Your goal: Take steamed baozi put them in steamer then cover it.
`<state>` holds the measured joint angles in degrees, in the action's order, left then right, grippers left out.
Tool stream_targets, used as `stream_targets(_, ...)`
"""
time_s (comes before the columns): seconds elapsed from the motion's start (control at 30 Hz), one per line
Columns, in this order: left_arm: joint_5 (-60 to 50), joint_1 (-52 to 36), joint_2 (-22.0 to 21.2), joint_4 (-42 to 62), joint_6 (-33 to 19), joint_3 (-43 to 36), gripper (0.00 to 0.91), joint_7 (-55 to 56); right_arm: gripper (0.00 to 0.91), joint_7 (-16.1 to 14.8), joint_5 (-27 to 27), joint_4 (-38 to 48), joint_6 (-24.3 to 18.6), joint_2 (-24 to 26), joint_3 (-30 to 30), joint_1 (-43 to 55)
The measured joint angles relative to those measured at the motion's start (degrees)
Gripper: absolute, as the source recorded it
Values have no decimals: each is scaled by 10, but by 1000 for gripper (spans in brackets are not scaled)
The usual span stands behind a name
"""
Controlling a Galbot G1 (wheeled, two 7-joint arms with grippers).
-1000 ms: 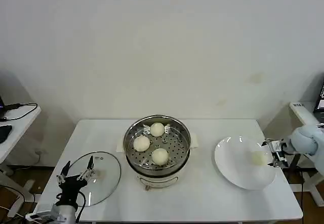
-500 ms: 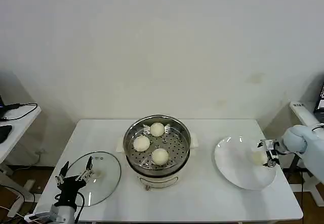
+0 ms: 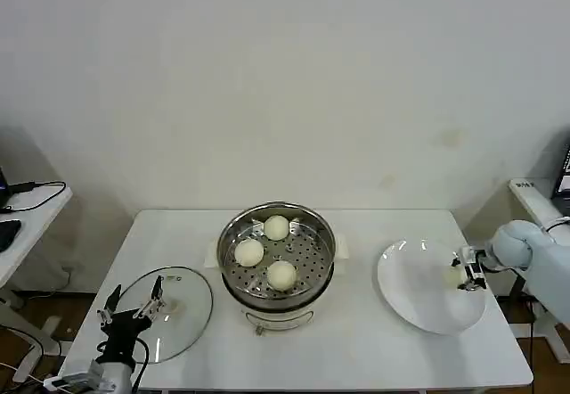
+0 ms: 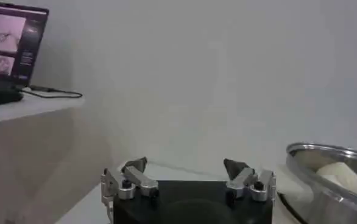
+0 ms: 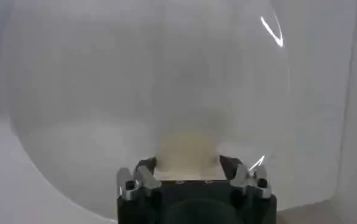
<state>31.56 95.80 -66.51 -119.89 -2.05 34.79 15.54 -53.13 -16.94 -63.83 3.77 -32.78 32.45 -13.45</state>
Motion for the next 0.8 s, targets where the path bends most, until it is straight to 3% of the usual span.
stream_targets(0.07, 0, 0, 0, 0, 0, 0, 907, 0, 484, -1, 0, 0, 1, -1, 0, 0)
stream_targets(0.43, 0, 2, 0, -3, 0, 2, 907, 0, 504, -2, 11, -16, 8, 10, 9, 16)
stream_targets(0.8, 2, -6, 4, -5, 0, 0, 907, 1, 514, -7, 53, -95, 35, 54, 73, 102)
